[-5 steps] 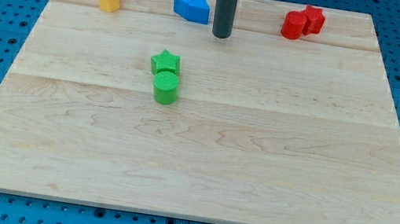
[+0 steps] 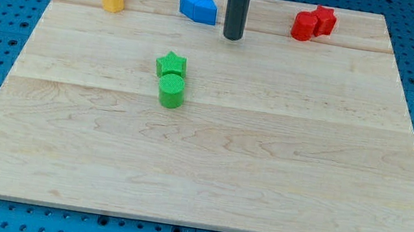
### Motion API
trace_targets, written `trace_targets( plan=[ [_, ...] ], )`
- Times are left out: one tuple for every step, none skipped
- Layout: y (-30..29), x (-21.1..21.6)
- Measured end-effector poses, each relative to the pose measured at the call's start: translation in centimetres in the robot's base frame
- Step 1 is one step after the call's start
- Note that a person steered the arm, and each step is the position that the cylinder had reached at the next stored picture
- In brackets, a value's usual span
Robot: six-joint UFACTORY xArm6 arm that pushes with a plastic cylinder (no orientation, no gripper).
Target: Slightly touch the bottom of blue triangle
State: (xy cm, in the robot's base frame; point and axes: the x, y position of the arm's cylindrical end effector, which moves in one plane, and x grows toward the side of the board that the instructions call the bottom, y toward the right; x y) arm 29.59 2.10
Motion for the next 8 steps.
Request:
trace_targets(
  plan=[
    [1.5, 0.0],
    [1.5, 0.0],
    [1.8, 1.7],
    [0.4, 4.9],
    [-6.9, 3.9],
    [-6.8, -0.2],
    [-4.8, -1.9],
    [-4.8, -2.2]
  ],
)
